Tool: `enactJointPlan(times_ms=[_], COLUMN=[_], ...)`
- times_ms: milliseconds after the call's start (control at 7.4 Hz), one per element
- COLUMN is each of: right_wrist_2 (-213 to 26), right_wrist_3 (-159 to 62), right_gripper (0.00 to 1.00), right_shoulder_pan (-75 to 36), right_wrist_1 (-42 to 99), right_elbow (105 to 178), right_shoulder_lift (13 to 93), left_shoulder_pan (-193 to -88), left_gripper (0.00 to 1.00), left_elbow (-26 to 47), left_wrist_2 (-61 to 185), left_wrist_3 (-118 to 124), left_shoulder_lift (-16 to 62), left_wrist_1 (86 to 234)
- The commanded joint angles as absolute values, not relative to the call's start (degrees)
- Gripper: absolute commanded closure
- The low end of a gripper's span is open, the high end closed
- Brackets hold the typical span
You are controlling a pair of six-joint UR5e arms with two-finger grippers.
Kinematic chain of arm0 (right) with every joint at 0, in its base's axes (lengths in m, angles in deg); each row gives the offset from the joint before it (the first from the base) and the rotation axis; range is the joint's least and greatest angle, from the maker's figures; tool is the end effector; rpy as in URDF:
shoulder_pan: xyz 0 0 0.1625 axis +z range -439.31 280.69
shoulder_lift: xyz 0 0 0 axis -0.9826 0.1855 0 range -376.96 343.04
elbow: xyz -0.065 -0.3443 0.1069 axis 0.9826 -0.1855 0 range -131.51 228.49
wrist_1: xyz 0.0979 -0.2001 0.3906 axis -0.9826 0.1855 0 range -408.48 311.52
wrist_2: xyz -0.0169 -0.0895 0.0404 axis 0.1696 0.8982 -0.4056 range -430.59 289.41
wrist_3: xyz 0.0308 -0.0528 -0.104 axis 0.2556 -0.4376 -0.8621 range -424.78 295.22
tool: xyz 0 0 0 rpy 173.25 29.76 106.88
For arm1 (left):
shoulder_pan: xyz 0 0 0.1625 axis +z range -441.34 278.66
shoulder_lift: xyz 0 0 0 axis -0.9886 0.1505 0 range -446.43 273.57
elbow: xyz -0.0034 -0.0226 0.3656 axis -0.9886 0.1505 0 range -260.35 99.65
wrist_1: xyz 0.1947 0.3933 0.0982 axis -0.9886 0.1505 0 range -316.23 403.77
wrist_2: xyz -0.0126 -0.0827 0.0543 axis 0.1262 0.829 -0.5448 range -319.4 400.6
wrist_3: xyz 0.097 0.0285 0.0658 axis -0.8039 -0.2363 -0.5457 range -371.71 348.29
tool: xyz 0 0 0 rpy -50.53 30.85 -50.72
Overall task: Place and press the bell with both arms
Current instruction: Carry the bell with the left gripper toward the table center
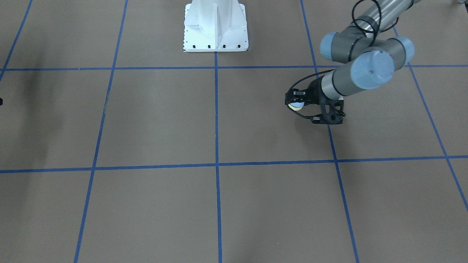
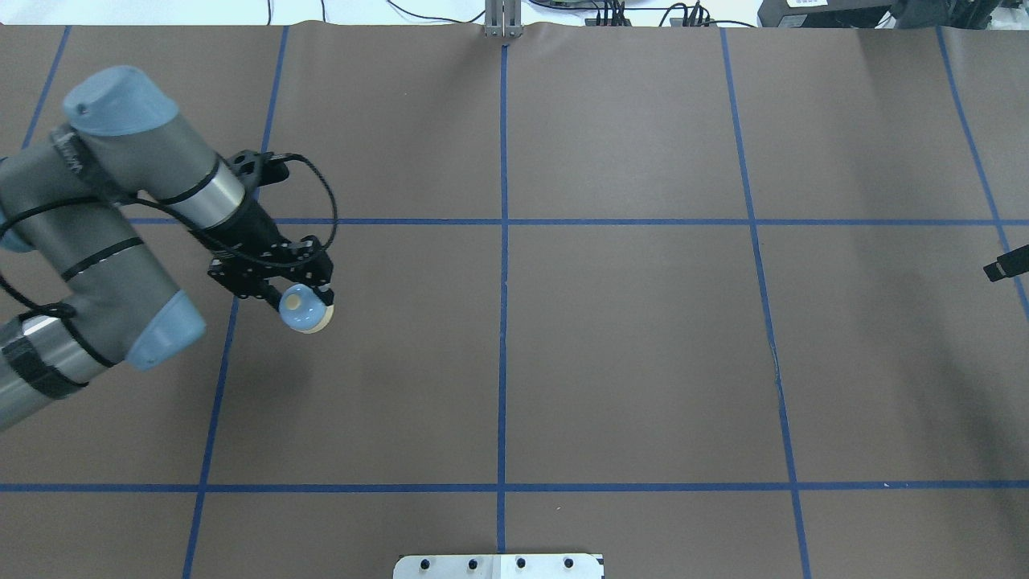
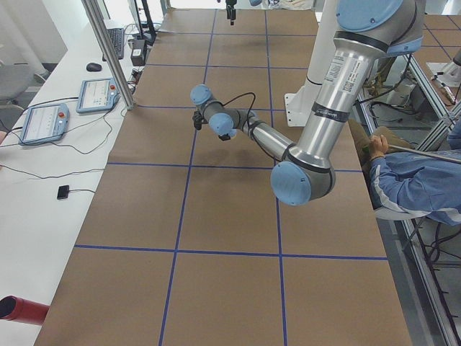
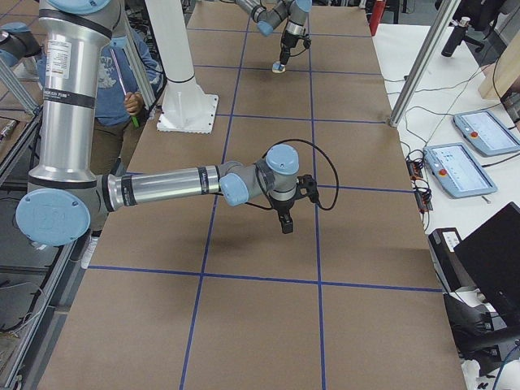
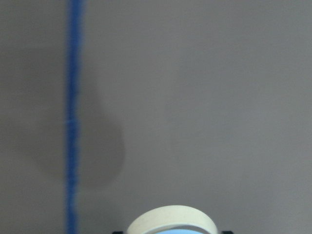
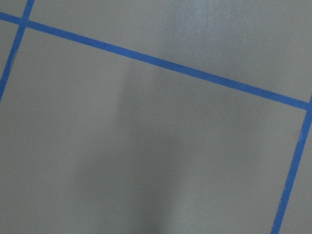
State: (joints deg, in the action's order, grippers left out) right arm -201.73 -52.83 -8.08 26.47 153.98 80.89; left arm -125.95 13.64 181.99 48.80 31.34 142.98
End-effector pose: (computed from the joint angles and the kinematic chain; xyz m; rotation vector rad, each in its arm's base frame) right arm -0.1106 -0.4932 0.5136 0.1779 -0.7850 -0.2547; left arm 0.4428 -0.4916 0.2520 -0.2819 1.0430 0.0828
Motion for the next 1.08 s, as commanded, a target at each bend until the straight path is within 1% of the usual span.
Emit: enactJointPlan(times_ms=[0, 135, 270, 541, 811, 946], right_wrist_2=[-201.5, -201.5, -201.5, -201.5, -201.6, -201.7], right_wrist_3=[-52.8, -52.8, -52.8, -52.8, -52.7, -52.7], right_gripper=[0.00, 0.00, 0.00, 0.00, 0.00, 0.00], right_shoulder_pan=[-8.2, -8.3, -8.6, -8.6, -8.6, -8.6], right_wrist_1=[26.4, 26.4, 26.4, 26.4, 26.4, 26.4], right_elbow=[154.0, 154.0, 154.0, 154.0, 154.0, 154.0], right_shoulder_lift=[80.7, 80.7, 80.7, 80.7, 80.7, 80.7], left_shoulder_pan=[-121.0, -119.6, -117.7, -116.7, -116.7, -116.7], left_gripper=[1.00, 1.00, 1.00, 1.00, 0.89, 0.86], left_elbow=[3.8, -6.8, -15.9, -18.4, -20.0, -20.2], left_wrist_2=[176.8, 176.3, 175.0, 173.0, 173.0, 173.0], left_wrist_3=[54.0, 55.6, 55.8, 56.1, 56.0, 56.1], left_shoulder_lift=[47.1, 56.0, 62.7, 64.0, 64.1, 64.1], left_wrist_1=[136.8, 136.8, 137.2, 137.6, 137.6, 137.8])
